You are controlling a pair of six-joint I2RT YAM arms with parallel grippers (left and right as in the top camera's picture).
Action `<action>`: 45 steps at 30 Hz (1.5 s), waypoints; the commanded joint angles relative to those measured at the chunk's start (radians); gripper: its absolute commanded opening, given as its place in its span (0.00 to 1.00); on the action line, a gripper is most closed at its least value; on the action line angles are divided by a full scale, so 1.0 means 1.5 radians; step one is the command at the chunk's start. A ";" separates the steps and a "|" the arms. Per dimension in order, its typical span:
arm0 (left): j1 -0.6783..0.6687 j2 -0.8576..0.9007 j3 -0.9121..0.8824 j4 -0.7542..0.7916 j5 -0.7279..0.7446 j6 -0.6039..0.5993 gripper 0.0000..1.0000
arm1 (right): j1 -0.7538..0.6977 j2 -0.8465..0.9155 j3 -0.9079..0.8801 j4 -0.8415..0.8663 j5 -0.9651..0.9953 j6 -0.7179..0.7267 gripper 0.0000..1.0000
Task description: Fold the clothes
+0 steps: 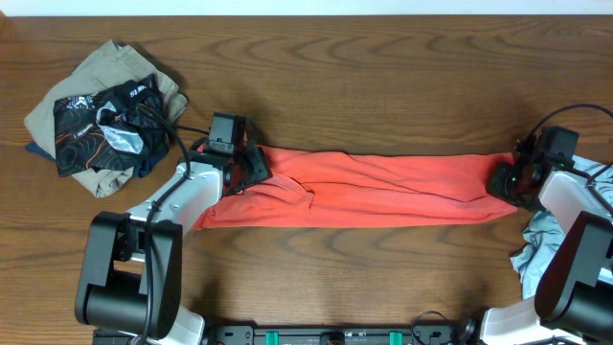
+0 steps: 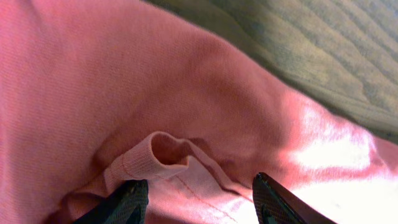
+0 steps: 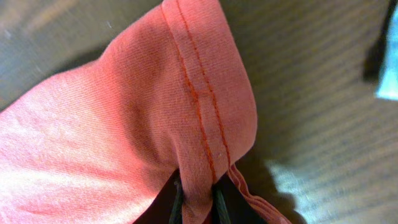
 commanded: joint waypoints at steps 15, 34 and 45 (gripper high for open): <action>0.006 -0.113 0.079 -0.190 0.011 0.064 0.61 | -0.008 -0.017 0.056 -0.070 0.025 -0.077 0.47; 0.006 -0.166 0.079 -0.284 0.012 0.064 0.61 | -0.054 0.013 0.066 -0.080 -0.047 -0.149 0.58; 0.006 -0.166 0.079 -0.291 0.012 0.064 0.61 | -0.054 0.080 0.064 -0.085 -0.047 -0.148 0.52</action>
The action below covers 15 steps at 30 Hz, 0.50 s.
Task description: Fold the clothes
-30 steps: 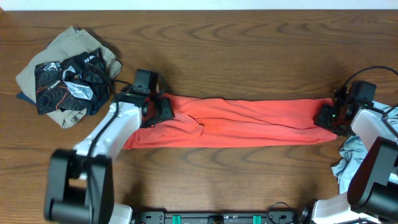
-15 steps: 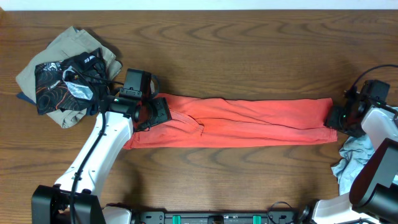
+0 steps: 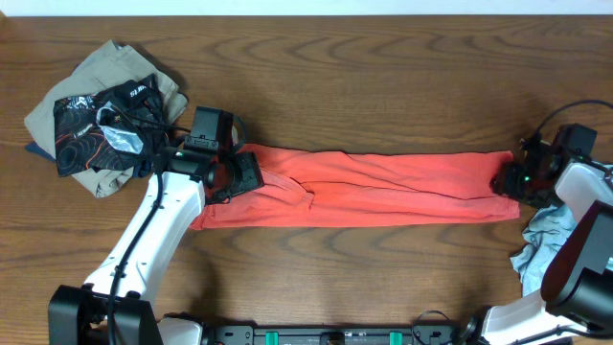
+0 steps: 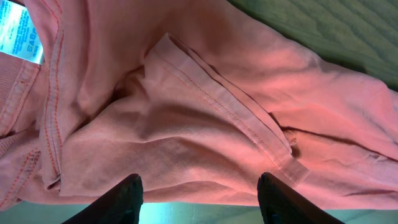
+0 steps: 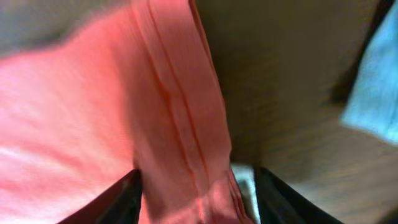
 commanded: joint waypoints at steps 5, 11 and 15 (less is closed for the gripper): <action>0.003 -0.003 0.011 -0.012 0.002 0.011 0.61 | -0.003 0.032 -0.002 -0.005 -0.014 -0.008 0.12; 0.003 -0.003 0.011 -0.021 0.002 0.011 0.60 | -0.004 0.010 0.015 -0.020 0.005 -0.006 0.01; 0.003 -0.003 0.011 -0.044 -0.001 0.019 0.60 | -0.004 -0.020 0.077 -0.087 0.095 0.046 0.01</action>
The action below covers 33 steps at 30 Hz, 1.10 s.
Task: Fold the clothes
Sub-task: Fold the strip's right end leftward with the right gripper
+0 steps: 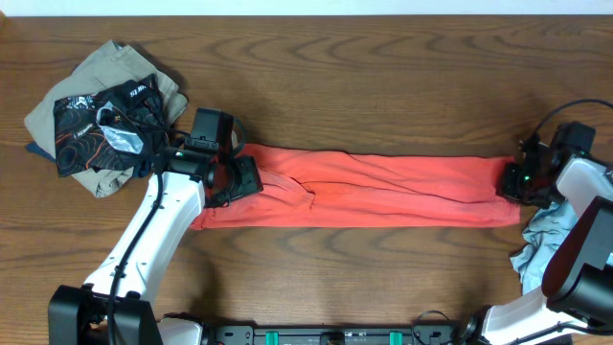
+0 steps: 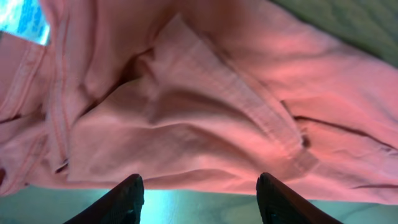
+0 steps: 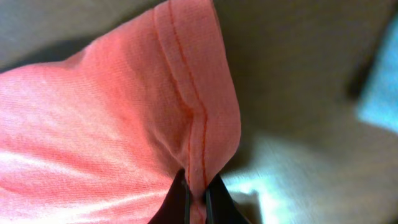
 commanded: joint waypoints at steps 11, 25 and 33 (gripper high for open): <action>0.003 -0.003 0.006 -0.036 -0.014 0.022 0.61 | 0.117 -0.065 0.150 -0.234 0.008 0.064 0.01; 0.003 -0.003 0.002 -0.047 -0.014 0.022 0.61 | 0.392 -0.064 0.149 -0.266 0.006 0.261 0.01; 0.003 -0.003 0.002 -0.054 -0.014 0.022 0.61 | 0.489 -0.058 0.148 -0.232 0.006 0.329 0.01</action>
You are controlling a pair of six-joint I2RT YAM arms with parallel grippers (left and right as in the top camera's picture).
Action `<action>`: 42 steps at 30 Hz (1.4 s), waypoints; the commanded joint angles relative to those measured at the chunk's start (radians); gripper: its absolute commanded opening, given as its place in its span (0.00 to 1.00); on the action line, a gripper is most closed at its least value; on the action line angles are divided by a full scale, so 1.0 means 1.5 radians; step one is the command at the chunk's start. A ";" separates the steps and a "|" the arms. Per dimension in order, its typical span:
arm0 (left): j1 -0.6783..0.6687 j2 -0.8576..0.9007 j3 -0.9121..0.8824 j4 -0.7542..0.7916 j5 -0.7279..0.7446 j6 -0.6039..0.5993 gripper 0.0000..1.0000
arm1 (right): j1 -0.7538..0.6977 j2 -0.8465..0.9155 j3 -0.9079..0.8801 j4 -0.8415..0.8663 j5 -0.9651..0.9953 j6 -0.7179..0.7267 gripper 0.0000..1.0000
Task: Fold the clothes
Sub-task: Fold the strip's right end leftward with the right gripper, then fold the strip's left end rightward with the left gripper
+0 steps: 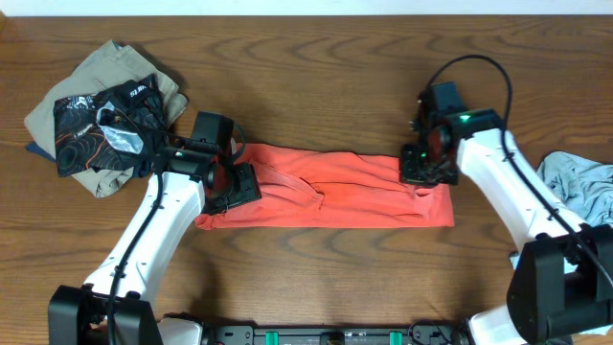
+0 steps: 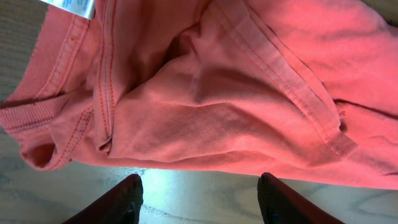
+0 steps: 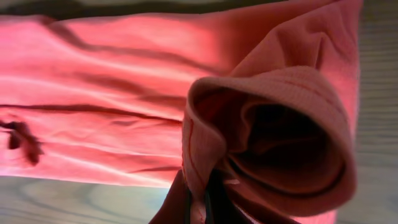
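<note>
A red shirt (image 1: 326,196) lies as a long band across the middle of the table, its right end doubled back to the left. My right gripper (image 1: 422,169) is shut on that folded hem (image 3: 205,143) and holds it over the band. The cloth bunches round the fingers (image 3: 180,202). My left gripper (image 1: 236,182) hovers open at the collar end; its fingers (image 2: 127,200) stand wide apart over bare table, just off the shirt's near edge (image 2: 205,149). A white label (image 2: 68,5) shows by the collar.
A heap of khaki and black patterned clothes (image 1: 101,115) lies at the back left. A light blue garment (image 1: 582,187) lies at the right edge. The wooden table (image 1: 326,278) runs bare along the front.
My right gripper has gone from the far right end to right of centre, still shut on the hem, so the shirt is now shorter with its right end doubled over. The left gripper stays open.
The shirt lay stretched long, my right gripper shut on its right hem and the left open at the collar. Then the right jaws stood apart at the hem and the left had drawn back. Then the right was shut again; now the hem is over the shirt.
</note>
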 commanded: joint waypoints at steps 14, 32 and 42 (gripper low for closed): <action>0.003 -0.003 0.002 -0.007 -0.010 0.011 0.61 | 0.109 0.015 0.002 0.082 -0.120 0.000 0.35; 0.016 -0.003 0.002 -0.006 -0.067 0.044 0.81 | 0.100 0.015 0.001 0.026 0.037 0.013 0.38; 0.125 0.067 0.002 0.040 -0.065 0.114 0.89 | 0.100 0.015 0.001 0.011 0.055 0.037 0.40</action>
